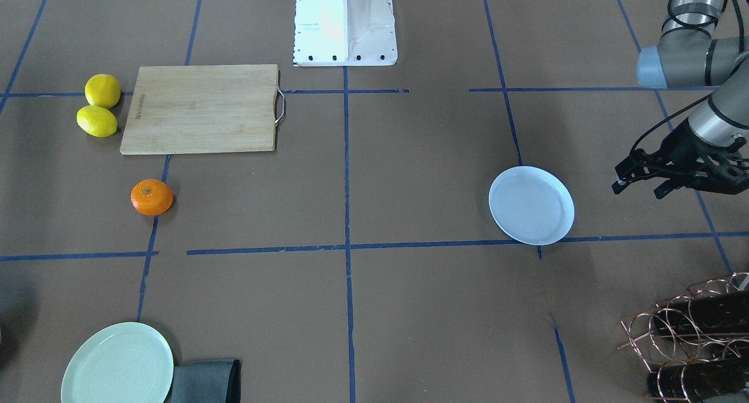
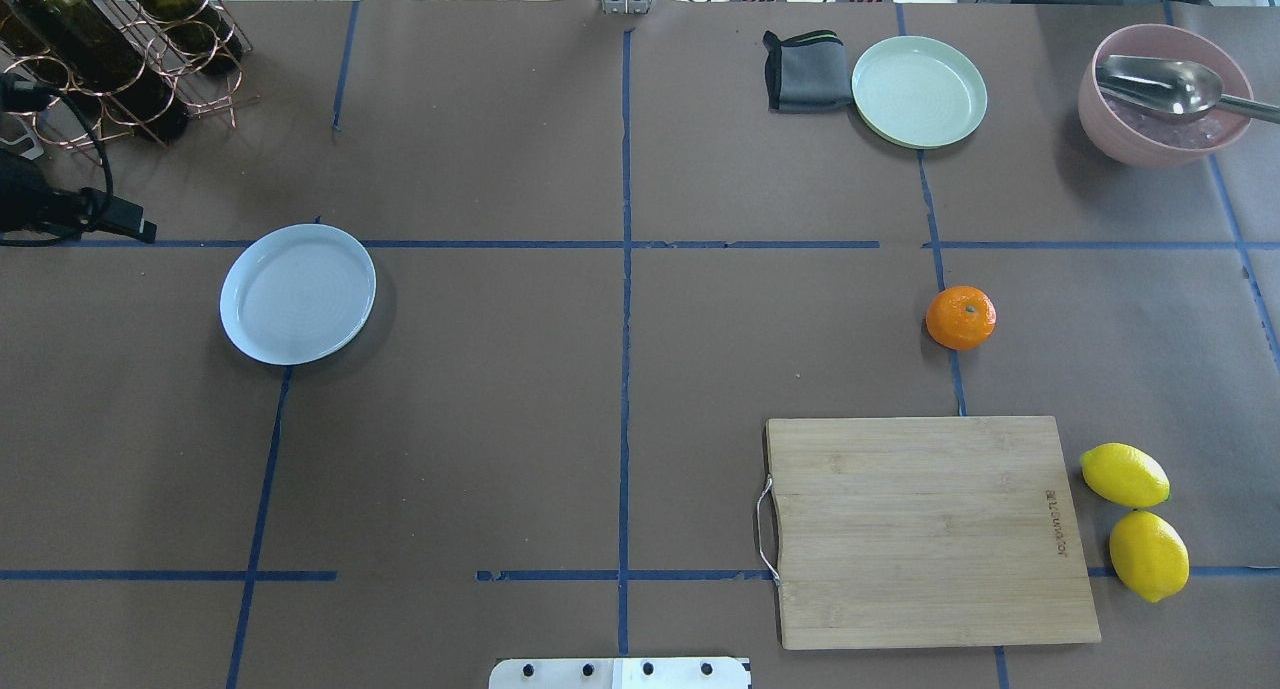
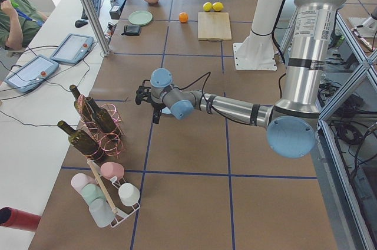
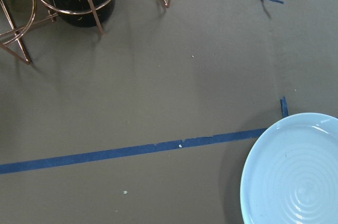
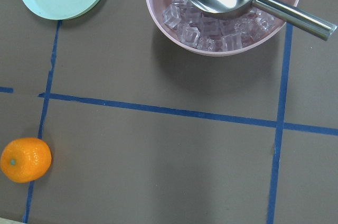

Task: Pick orange to plate
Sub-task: 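Move the left gripper to the edge of the light blue plate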

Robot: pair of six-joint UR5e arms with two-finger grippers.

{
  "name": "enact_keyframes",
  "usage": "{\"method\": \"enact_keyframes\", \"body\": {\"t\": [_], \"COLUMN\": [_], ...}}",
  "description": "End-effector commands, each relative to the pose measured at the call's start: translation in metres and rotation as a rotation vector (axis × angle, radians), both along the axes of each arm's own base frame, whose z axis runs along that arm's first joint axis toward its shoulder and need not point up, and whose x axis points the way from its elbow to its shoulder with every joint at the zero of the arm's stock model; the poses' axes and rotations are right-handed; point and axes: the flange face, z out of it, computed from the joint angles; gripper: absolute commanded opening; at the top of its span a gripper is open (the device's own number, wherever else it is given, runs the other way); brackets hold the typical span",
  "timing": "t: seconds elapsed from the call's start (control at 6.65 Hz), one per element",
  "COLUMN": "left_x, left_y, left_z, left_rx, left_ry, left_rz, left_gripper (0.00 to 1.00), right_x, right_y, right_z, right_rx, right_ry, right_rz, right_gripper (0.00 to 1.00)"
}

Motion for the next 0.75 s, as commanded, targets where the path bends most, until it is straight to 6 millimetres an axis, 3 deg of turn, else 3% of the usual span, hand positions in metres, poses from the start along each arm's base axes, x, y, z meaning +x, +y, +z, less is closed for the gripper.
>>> {"method": "enact_keyframes", "body": {"t": [0.0,0.3,0.6], "left_x": [0.065,0.087,0.1], "left_y": [0.014,0.019,0.021], "left_z": [-0.006,-0.009,0.016], "left_rx": [-0.033,-0.045,-0.039], "left_ry": [-0.044,-0.035,-0.044], "left_rz": [-0.072,-0.097,-0.088], "left_gripper": [1.0,1.0,1.0], "right_x": [-0.007,-0.009,-0.009], "right_y": [-0.001,-0.001,-0.001], "right_z": [-0.002,-0.002,-0.003], "right_rx": [-0.007,-0.016,-0.018], "right_ry": [-0.001,-0.002,-0.003], "right_rz": [-0.006,-0.003,0.0], "right_gripper": [1.0,1.0,1.0]}}
